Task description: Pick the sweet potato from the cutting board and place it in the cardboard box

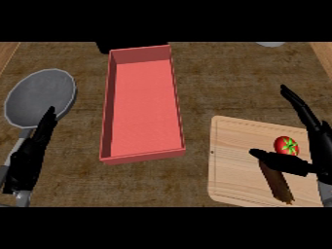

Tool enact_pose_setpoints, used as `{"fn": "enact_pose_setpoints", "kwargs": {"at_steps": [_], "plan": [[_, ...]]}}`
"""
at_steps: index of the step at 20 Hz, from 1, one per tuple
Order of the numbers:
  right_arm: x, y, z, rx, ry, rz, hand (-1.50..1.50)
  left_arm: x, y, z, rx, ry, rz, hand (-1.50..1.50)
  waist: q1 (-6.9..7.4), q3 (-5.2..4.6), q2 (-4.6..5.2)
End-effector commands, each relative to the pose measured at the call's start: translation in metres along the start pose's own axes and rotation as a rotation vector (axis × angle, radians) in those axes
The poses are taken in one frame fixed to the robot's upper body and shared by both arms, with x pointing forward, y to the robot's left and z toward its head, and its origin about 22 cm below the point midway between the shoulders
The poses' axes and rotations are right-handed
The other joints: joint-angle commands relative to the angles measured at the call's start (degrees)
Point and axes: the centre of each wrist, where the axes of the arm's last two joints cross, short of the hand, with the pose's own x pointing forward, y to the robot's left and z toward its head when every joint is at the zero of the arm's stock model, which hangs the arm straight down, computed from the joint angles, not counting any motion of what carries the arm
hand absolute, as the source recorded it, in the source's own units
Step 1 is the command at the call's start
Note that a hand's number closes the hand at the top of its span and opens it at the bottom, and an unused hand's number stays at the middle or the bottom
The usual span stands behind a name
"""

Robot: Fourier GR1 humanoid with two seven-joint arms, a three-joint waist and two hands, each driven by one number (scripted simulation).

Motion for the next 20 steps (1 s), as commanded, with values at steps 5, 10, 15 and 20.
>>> {"fn": "enact_pose_setpoints", "kwargs": {"at_steps": [5, 10, 15, 20], "plan": [[-0.010, -0.025, 0.023, 0.170, -0.009, 0.391, -1.50, 0.002, -0.010, 0.001, 0.019, 0.010, -0.003, 0.00, -0.09, -0.16, -0.05], [0.007, -0.032, 0.027, 0.358, 0.081, 0.669, -1.50, -0.004, -0.017, 0.007, 0.004, 0.023, -0.003, 0.00, -0.14, -0.32, -0.24], [0.024, -0.036, 0.031, 0.632, 0.264, 0.915, -1.50, 0.014, -0.011, -0.007, 0.007, 0.008, -0.014, 0.00, 0.17, -0.42, -0.11], [0.066, 0.001, 0.049, 0.745, 0.391, 0.940, -1.50, 0.007, -0.003, -0.004, 0.001, 0.012, -0.010, 0.00, 0.61, -0.16, -0.04]]}}
